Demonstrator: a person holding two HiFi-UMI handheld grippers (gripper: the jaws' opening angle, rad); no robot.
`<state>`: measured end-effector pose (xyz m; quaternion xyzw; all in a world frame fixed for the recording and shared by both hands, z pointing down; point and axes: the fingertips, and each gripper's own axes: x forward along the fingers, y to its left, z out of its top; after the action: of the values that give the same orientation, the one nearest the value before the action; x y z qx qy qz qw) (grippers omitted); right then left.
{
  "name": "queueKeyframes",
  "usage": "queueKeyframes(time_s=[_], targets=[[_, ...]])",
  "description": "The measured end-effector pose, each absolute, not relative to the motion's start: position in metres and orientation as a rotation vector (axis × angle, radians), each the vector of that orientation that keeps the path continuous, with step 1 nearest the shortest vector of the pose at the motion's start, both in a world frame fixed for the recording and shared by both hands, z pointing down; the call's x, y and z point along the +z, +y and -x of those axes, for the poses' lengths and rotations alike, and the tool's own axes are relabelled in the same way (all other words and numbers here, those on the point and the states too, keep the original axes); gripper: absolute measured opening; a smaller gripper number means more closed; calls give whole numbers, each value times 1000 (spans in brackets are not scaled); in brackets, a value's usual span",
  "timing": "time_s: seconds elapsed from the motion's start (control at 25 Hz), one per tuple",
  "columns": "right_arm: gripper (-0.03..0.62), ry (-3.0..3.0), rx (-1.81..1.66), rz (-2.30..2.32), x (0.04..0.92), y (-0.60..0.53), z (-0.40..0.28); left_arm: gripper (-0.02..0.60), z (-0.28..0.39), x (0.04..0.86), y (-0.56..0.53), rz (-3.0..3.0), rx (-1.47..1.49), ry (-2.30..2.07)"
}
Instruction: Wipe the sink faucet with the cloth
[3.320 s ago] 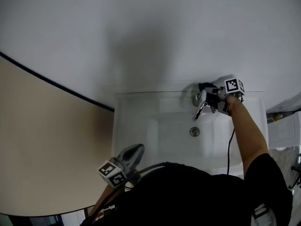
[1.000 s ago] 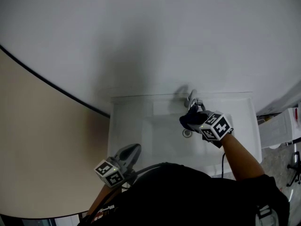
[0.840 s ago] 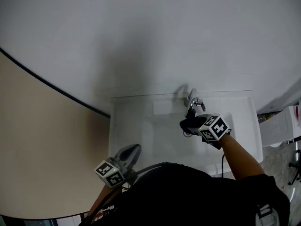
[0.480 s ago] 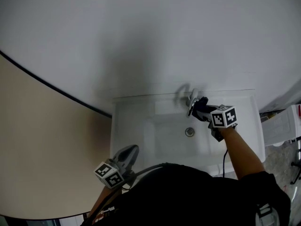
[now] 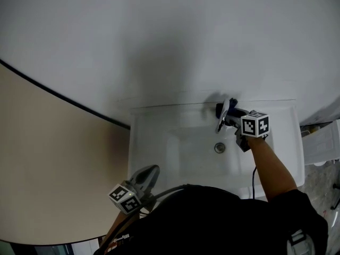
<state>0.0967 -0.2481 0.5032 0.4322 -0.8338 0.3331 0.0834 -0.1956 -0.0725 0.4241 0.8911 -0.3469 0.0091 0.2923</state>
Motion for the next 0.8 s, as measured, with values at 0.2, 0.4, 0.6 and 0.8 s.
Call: queueKeyframes(time_s=[0.2, 0.4, 0.6, 0.8], targets=[[140, -2373, 1088, -1360, 536, -258, -109, -9, 198, 438, -74, -2361, 44, -923], [140, -2249, 1012, -1313, 543, -261, -104, -9, 182, 438, -71, -2360, 45, -858], [140, -2135, 1009, -1311, 556, -262, -103, -9, 179, 438, -71, -2359, 43, -849], [140, -2141, 982, -1370, 551, -266, -105, -9, 183, 438, -72, -2357, 44, -861]])
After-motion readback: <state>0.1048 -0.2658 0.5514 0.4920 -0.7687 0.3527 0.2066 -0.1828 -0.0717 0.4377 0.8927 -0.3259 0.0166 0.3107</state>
